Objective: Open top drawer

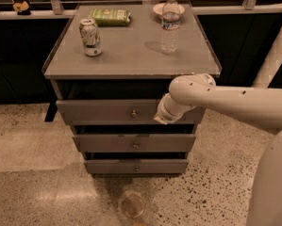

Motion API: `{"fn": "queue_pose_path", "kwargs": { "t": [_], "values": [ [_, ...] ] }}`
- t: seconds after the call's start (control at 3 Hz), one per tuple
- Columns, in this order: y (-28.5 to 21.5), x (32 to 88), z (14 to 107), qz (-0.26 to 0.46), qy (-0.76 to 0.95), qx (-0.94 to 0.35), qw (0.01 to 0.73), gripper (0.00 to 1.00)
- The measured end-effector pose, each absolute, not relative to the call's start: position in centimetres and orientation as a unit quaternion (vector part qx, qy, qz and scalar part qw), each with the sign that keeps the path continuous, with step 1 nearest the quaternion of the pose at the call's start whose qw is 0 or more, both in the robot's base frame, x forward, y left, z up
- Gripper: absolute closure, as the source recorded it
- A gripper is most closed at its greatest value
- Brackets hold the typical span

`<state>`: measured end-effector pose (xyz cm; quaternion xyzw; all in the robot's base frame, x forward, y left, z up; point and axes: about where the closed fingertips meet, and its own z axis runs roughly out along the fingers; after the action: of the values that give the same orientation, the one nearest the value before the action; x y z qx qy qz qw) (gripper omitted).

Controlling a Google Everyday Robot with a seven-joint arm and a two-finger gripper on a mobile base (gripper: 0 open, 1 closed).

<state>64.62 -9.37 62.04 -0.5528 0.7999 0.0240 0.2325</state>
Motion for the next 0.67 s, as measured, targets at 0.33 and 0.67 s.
{"fn": "queue_pose_path", "kwargs": {
  "t": [0.33, 0.67],
  "values": [
    [-9.37, 64.62, 62.06, 0.024, 0.800, -0.553, 0.232, 1.00],
    [-9.37, 64.62, 62.37, 0.024, 0.800, -0.553, 0.232, 1.00]
  ]
}}
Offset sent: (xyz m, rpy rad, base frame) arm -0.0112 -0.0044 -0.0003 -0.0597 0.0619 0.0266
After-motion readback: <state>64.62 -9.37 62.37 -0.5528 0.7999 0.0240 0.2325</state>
